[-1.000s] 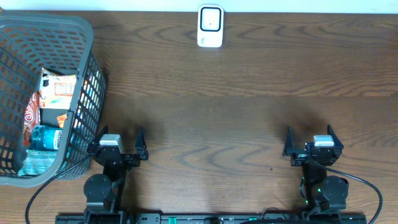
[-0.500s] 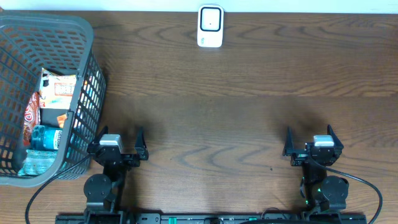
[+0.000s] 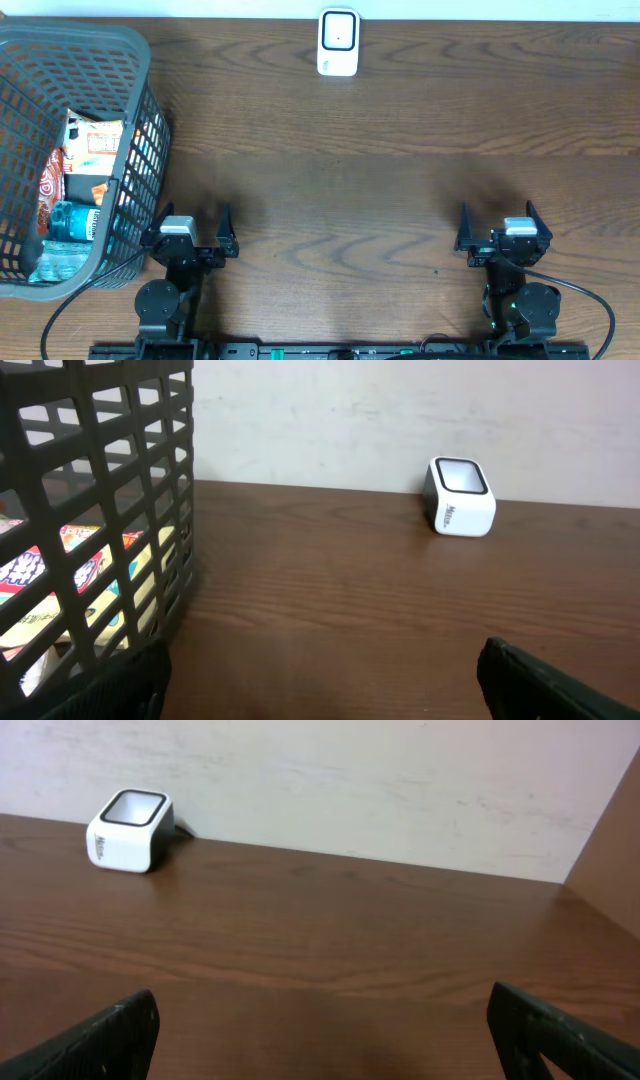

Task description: Scan the item barcode

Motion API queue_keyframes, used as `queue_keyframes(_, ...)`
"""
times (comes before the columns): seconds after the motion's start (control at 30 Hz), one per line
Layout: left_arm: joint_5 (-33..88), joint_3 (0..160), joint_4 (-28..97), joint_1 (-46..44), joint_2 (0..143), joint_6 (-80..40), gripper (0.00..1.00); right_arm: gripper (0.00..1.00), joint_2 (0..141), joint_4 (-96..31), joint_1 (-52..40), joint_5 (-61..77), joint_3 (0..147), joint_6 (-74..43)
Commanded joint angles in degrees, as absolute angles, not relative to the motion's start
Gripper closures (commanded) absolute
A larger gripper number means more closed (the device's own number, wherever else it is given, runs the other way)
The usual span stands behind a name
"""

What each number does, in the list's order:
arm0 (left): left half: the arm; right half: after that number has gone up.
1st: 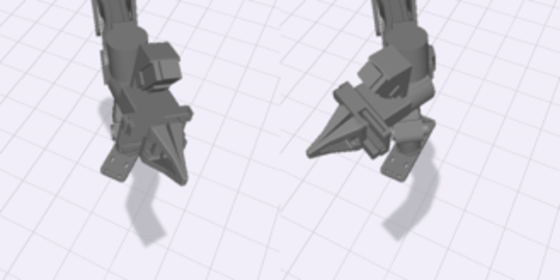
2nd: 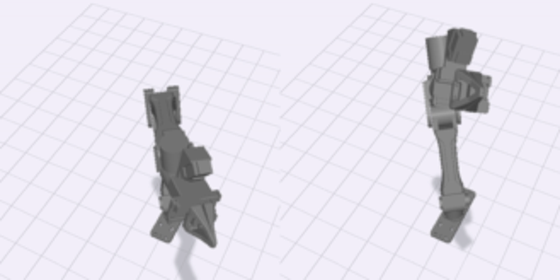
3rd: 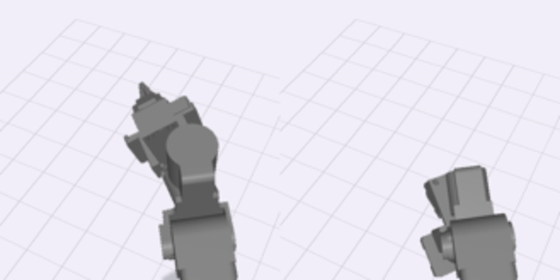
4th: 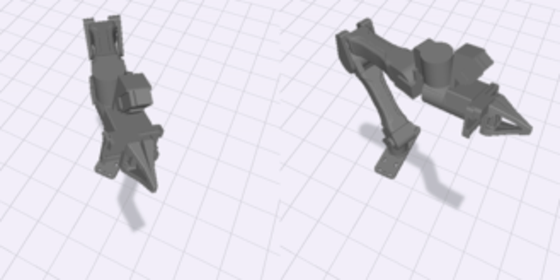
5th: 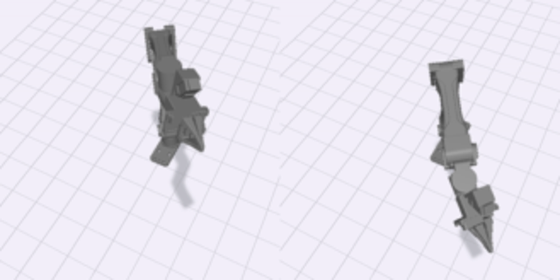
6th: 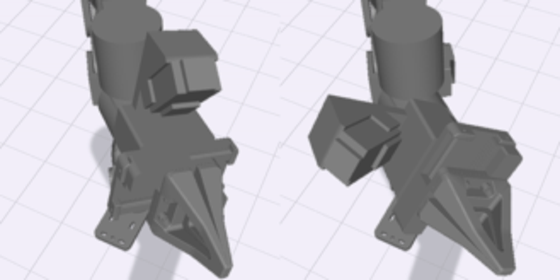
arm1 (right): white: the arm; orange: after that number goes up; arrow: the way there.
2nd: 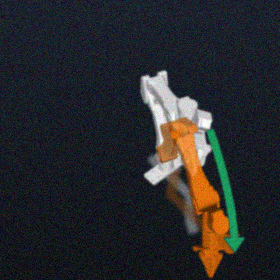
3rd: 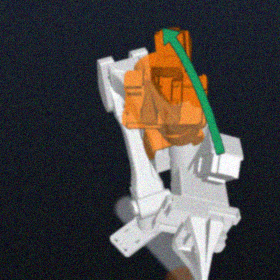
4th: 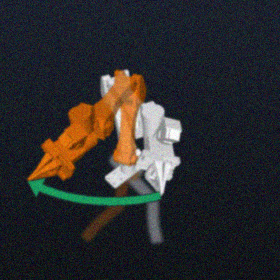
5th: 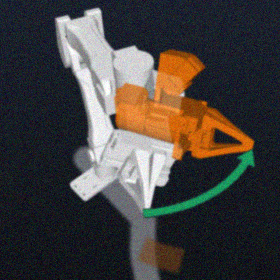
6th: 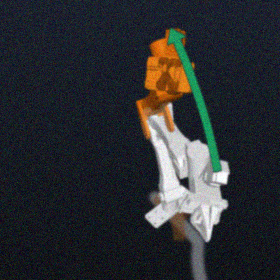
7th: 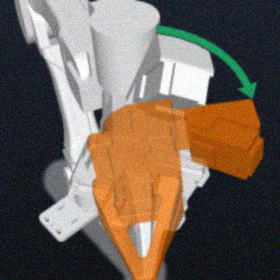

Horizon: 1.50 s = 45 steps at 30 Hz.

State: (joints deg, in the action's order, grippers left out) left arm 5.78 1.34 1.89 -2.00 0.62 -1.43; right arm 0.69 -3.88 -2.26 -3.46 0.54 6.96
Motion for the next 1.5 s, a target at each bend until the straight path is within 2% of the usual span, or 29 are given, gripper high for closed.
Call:
queue_keyframes(0.0,5.98,0.23,3.57,-2.22,0.3,-0.89,0.02,0.01,0.49,-3.86,-1.8,-3.97,0.32,7.57)
queue_keyframes(0.53,5.98,0.23,3.57,-2.22,0.3,-0.89,0.02,0.01,0.49,-3.86,-1.8,-3.97,0.32,7.57)
queue_keyframes(0.67,0.78,0.23,3.05,-2.17,0.3,0.99,0.02,0.01,0.49,-3.86,-1.8,-3.95,0.32,7.57)
queue_keyframes(0.8,0.91,0.23,2.85,-2.2,0.3,0.78,0.02,0.01,0.49,-3.86,-1.8,-3.97,0.32,7.57)
queue_keyframes(0.9,7.53,0.3,3.42,-2.24,0.4,-3.84,0.02,0.01,0.49,-3.86,-1.8,-3.97,0.32,7.57)
queue_keyframes(1.03,25.5,2.31,2.42,-2.24,0.54,-5.34,0.02,0.01,0.49,-3.86,-1.8,-3.97,0.32,7.57)
queue_keyframes(1.13,28.95,5.23,2.44,-2.24,0.84,-11.49,0.02,0.01,0.49,-3.86,-1.8,-3.97,0.32,7.57)
queue_keyframes(1.23,33.95,10.02,2.5,-2.24,2.07,-11.99,0.02,0.01,0.49,-3.86,-1.8,-3.97,0.32,7.57)
queue_keyframes(1.47,34.5,26.79,6.31,-2.22,11.49,-19.51,0.02,0.01,0.49,-3.86,-1.8,-3.95,0.32,7.57)
